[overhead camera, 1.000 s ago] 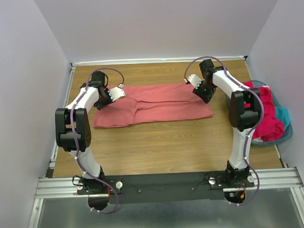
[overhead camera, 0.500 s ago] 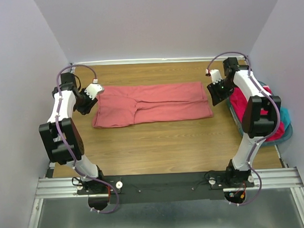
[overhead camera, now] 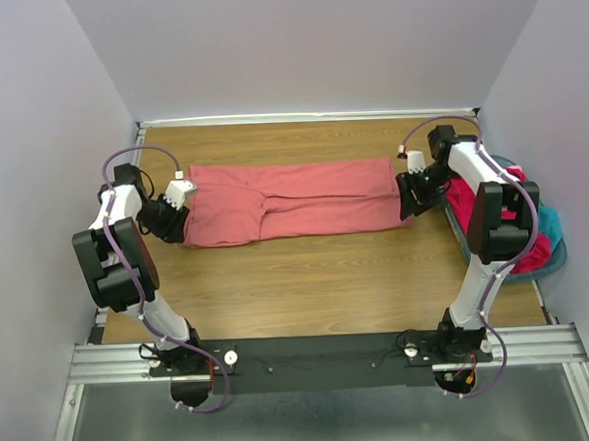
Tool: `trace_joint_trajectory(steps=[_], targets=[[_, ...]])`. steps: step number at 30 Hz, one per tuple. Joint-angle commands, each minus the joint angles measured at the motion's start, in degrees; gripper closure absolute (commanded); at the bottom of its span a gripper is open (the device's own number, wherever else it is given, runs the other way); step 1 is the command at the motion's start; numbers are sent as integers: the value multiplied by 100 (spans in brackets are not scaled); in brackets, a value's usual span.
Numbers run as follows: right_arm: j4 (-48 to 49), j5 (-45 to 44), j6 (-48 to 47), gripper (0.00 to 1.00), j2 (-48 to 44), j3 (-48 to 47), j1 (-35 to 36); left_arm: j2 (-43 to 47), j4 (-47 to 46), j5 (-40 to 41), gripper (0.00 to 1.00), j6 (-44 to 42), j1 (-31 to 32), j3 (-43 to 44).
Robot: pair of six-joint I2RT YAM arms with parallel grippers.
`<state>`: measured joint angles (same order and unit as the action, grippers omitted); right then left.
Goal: Fold and stack the t-shirts
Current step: Fold the other side of the tshirt into a rectangle
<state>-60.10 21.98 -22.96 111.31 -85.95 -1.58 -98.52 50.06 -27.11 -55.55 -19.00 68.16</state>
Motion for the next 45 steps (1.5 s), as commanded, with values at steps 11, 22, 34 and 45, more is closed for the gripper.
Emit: trace_joint_trajectory(steps=[11,22,34,45], targets=[[130,149,90,37,-390,615,-123,-27,118,-506,44,-132,-16,40],[7,158,318,36,-66,-18,-281,-123,47,-365,44,-299,-15,-136],[-11,316,758,38,769,-809,-290,-343,-32,-435,44,-255,-16,-57],[-2,597,828,48,735,-370,-290,-361,-58,-497,45,-307,-7,-163]])
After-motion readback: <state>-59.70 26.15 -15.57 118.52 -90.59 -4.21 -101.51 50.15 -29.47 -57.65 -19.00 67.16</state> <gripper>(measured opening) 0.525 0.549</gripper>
